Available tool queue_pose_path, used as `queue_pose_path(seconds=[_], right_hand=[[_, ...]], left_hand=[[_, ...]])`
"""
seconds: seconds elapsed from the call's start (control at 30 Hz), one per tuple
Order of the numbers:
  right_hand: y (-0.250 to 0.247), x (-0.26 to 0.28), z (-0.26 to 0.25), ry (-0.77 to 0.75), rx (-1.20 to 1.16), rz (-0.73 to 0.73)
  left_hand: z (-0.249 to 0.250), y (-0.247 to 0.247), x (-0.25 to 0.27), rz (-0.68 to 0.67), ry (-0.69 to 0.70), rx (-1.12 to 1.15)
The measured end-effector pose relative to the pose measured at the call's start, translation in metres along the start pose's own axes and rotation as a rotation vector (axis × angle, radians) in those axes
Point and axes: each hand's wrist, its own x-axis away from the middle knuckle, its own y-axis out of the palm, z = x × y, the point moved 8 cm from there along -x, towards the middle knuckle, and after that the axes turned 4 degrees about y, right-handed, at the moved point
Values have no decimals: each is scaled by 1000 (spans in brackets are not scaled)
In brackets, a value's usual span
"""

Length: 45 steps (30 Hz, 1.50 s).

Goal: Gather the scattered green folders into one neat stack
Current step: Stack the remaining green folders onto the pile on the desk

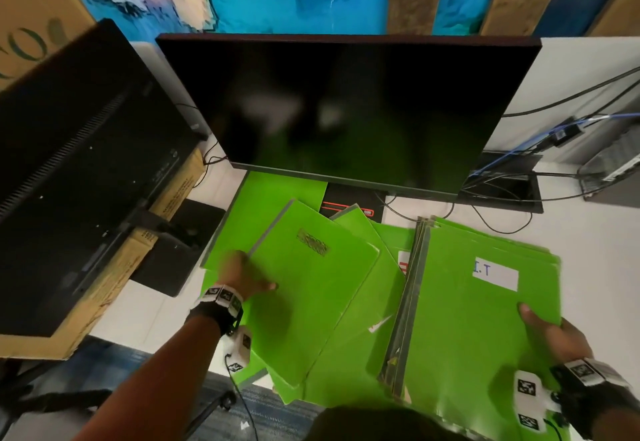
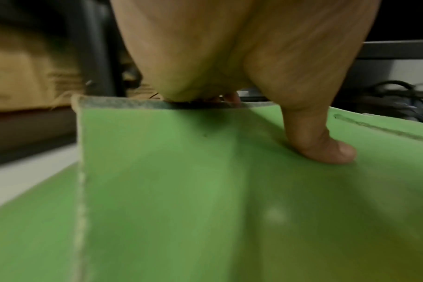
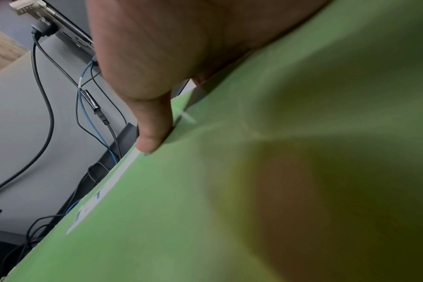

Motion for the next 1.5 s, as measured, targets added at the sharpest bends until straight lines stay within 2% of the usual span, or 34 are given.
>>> queue_pose_path(seconds=[0.07, 0.17, 0.23, 0.3, 0.4, 0.53, 0.73, 0.93, 1.03, 1.33, 1.5], right_hand=[[0, 1, -2, -3, -3, -2], [1, 1, -2, 8, -14, -4], [1, 0, 0, 22, -32, -3], [1, -2, 2, 32, -38, 0], [1, -4, 4, 38, -40, 9], [1, -4, 3, 35, -33, 8], [-5, -3, 0, 29, -9, -6], [-38, -10, 7, 42, -31, 57], [-48, -10, 16, 52, -19, 88], [-48, -5, 26, 79, -85, 98], [-49, 0, 22, 75, -80, 88]], left_hand=[[15, -4, -8, -38, 84, -4], [44, 14, -10, -166, 198, 70], [67, 20, -9, -148, 247, 95], [88, 20, -8, -120, 288, 16], [115, 22, -9, -182, 370, -102], [131, 24, -18, -267, 342, -36], [139, 23, -25, -337, 381, -102], [161, 41, -12, -406, 474, -33], [172, 57, -2, -441, 545, -165], [170, 66, -4, -351, 448, -404], [171, 64, -9, -381, 378, -462]])
